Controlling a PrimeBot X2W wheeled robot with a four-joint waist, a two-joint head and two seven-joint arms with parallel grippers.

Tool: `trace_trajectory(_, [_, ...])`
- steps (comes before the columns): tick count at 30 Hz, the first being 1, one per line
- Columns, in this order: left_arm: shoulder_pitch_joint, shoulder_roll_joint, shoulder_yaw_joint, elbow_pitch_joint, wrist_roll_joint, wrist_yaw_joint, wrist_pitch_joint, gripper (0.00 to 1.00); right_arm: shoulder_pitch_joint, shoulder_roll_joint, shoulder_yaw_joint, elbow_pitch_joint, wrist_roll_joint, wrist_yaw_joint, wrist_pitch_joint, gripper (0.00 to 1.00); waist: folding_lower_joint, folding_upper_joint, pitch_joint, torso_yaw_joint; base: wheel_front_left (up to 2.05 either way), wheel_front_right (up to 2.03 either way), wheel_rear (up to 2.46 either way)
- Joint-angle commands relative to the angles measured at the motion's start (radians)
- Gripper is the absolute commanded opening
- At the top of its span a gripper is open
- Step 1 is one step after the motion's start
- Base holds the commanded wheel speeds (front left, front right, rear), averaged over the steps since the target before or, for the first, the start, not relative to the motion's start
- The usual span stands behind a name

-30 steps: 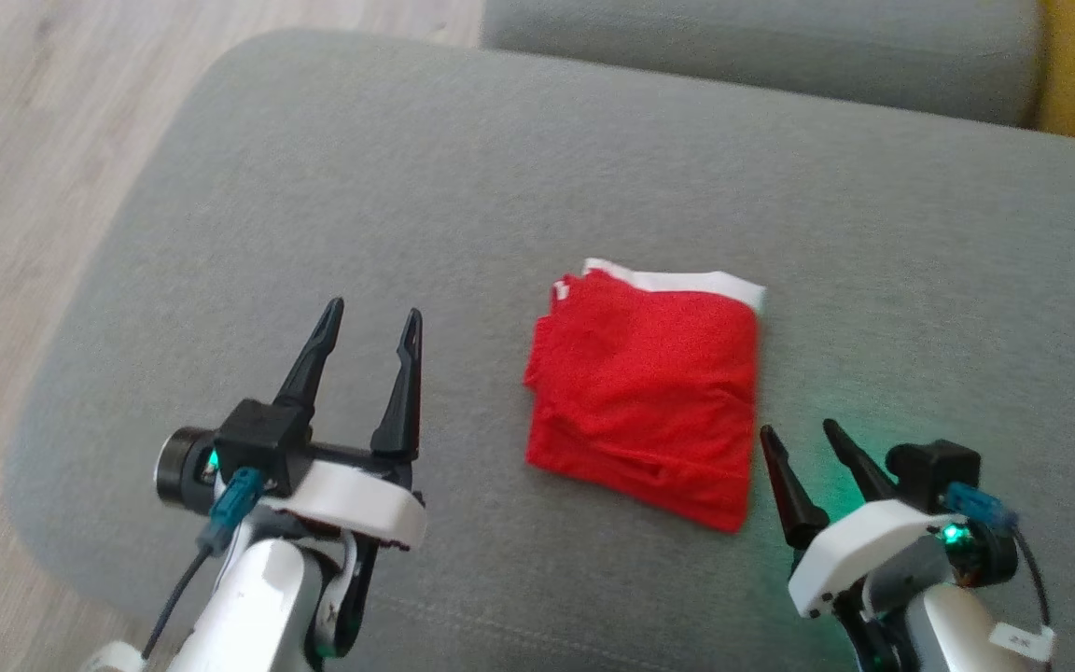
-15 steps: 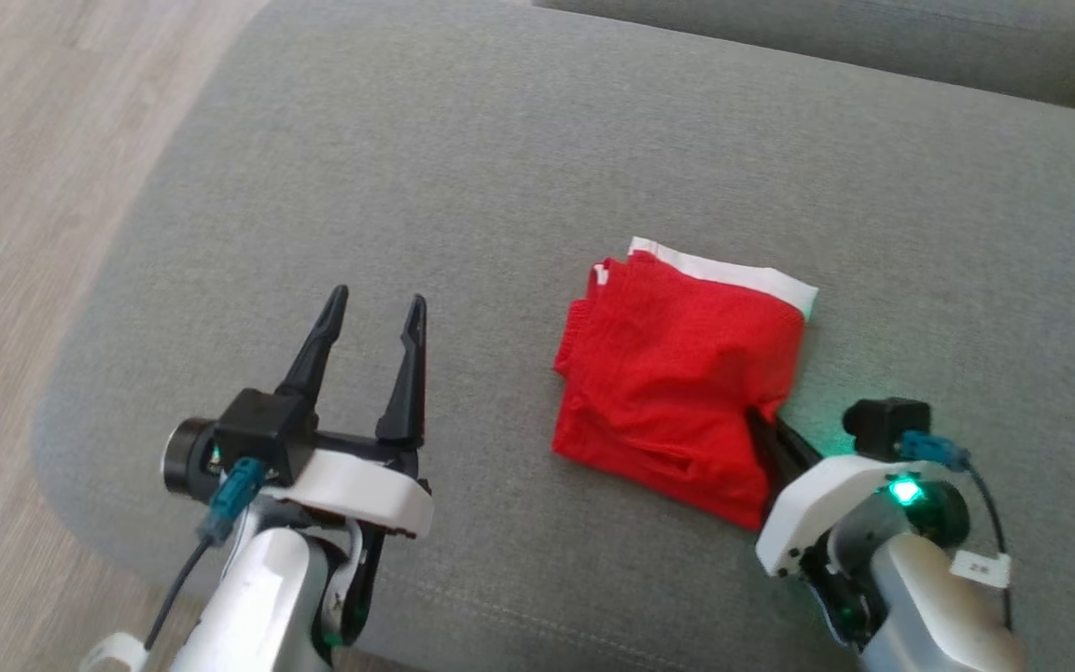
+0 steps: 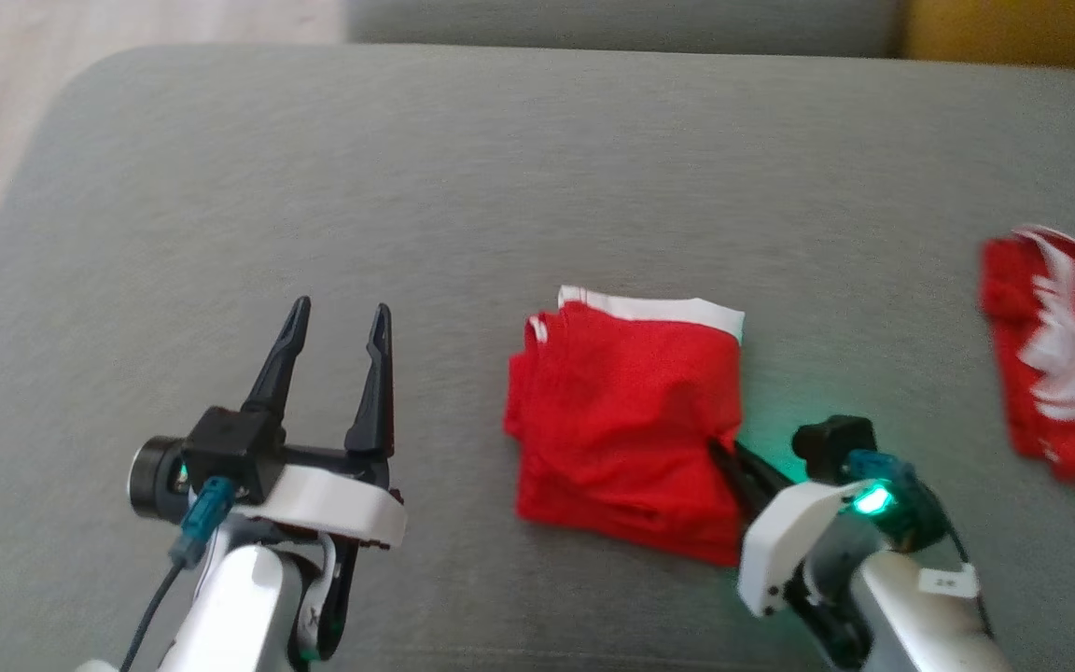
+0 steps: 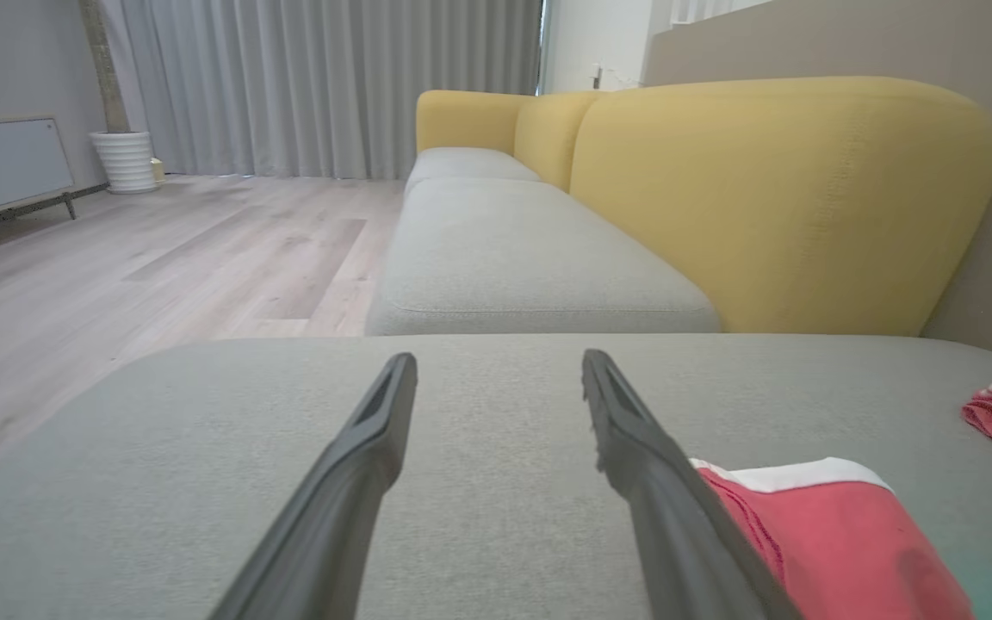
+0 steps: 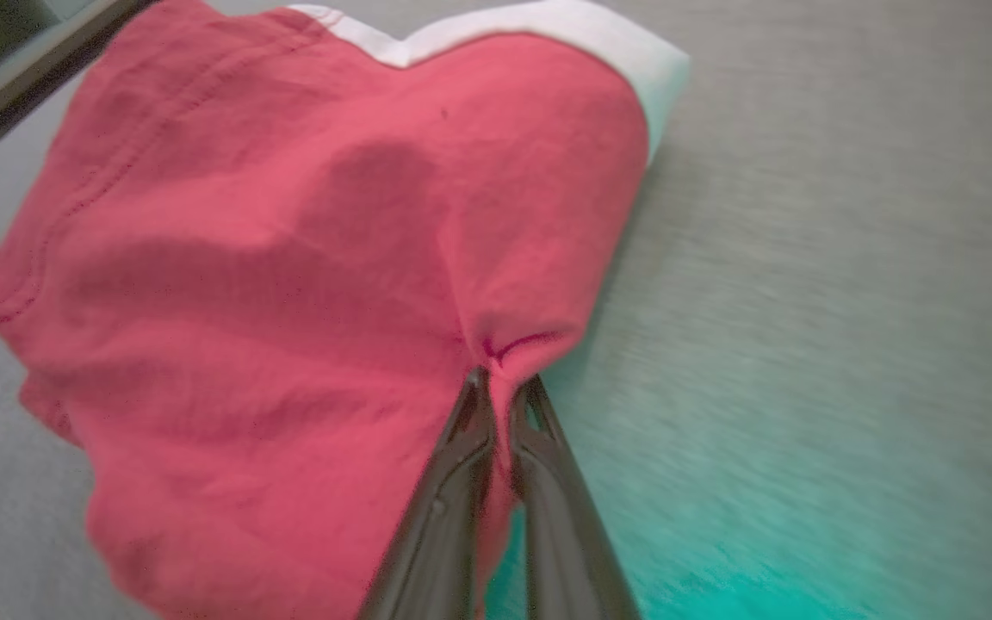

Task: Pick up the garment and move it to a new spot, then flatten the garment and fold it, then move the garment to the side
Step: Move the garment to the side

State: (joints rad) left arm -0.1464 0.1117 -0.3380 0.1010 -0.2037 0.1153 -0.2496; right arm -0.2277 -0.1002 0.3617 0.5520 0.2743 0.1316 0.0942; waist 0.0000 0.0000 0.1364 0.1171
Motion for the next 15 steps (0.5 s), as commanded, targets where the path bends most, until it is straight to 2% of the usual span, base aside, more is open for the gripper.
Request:
trace_trajectory(1, [-0.028, 0.014, 0.041, -0.04, 0.009, 0.002, -0.012, 1.0, -0.002, -0.018, 0.018, -0.029, -0.006, -0.001, 0.004, 0.0, 0.0, 0.0, -0.007, -0.088, 0.0, 0.0, 0.0])
trace_trajectory(9, [-0.051, 0.023, 0.042, -0.064, 0.014, -0.008, -0.012, 1.0, -0.069, -0.202, 0.052, -0.158, -0.012, -0.001, 0.053, 0.0, 0.0, 0.0, 0.045, -0.25, 0.0, 0.0, 0.0])
trace_trajectory(15, [-0.085, 0.026, 0.034, -0.064, 0.02, -0.016, -0.012, 1.0, -0.191, -0.322, 0.014, -0.22, 0.007, -0.001, 0.059, 0.0, 0.0, 0.0, 0.094, -0.299, 0.0, 0.0, 0.0])
